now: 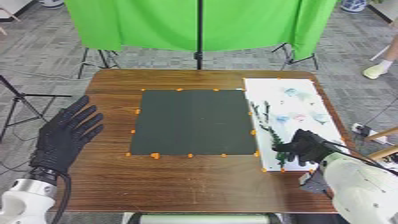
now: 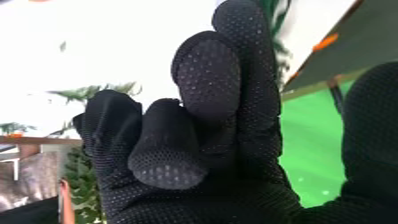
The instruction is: Arrange flowers
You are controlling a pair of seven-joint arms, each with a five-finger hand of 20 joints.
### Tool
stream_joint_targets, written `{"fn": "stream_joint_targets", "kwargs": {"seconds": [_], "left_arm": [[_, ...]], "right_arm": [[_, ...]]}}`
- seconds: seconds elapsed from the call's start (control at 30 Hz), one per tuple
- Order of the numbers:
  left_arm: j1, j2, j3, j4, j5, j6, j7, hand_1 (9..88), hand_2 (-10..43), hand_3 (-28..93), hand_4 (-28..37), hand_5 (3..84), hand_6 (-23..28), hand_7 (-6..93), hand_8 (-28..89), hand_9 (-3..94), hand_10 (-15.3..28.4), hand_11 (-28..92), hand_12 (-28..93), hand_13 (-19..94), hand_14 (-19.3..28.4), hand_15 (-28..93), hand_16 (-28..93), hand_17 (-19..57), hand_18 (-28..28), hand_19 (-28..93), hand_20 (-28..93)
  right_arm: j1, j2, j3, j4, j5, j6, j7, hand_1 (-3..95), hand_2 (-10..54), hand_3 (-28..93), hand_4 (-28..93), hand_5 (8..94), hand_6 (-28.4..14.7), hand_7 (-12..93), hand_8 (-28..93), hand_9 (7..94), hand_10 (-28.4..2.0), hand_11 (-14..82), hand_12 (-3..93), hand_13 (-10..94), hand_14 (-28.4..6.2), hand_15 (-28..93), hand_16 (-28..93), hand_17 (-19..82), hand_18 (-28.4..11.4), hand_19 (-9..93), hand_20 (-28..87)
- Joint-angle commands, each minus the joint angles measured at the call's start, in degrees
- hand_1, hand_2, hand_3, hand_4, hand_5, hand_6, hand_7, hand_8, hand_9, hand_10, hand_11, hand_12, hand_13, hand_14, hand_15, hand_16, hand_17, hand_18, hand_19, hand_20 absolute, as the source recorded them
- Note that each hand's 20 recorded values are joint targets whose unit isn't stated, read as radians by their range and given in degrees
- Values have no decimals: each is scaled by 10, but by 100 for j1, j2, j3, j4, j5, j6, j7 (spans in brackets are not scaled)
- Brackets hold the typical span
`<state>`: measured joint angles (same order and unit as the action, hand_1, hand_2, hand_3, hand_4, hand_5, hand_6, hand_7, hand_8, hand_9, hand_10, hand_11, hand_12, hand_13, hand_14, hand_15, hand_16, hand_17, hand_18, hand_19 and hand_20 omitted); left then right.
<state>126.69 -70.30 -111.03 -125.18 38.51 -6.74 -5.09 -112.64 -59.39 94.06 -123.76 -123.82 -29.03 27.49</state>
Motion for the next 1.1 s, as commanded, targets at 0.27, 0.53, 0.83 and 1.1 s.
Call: {"fn": "stream_joint_targets", "kwargs": {"seconds": [0.27,0.53,0.83,1.1], "left_arm": [[-36,-45,31,9,-11,28,-58,258,-22,693,-283,259,19,214,-124,213,102,209,142,146,128,289,-18,-111,179,398,57],[-37,-36,12,9,-32,-28,-70,258,-21,692,-282,262,21,212,-123,219,103,210,142,146,129,289,-18,-111,179,398,56],[37,-4,19,-19,-25,3,9,256,-19,693,-283,267,23,211,-122,229,107,218,143,149,129,291,-19,-111,179,399,56],[43,8,9,-11,-23,-31,0,256,-17,690,-282,265,22,210,-121,227,106,217,142,149,129,290,-18,-111,178,399,55]], "right_arm": [[659,-7,-886,368,-617,-963,721,167,-58,721,-283,795,-11,398,-166,840,-120,432,281,751,-100,776,337,465,-205,932,611],[769,191,-796,229,-346,-942,978,163,-53,719,-283,826,-2,416,-178,862,-121,456,285,773,-98,787,328,490,-211,932,631],[860,307,-779,102,-378,-1064,1112,163,-56,726,-283,846,-1,403,-180,863,-121,456,286,786,-94,787,332,508,-212,932,647],[1019,421,-941,263,-601,-1030,1153,162,-56,727,-283,836,-2,399,-177,863,-121,456,286,780,-95,784,337,501,-212,932,646]]}}
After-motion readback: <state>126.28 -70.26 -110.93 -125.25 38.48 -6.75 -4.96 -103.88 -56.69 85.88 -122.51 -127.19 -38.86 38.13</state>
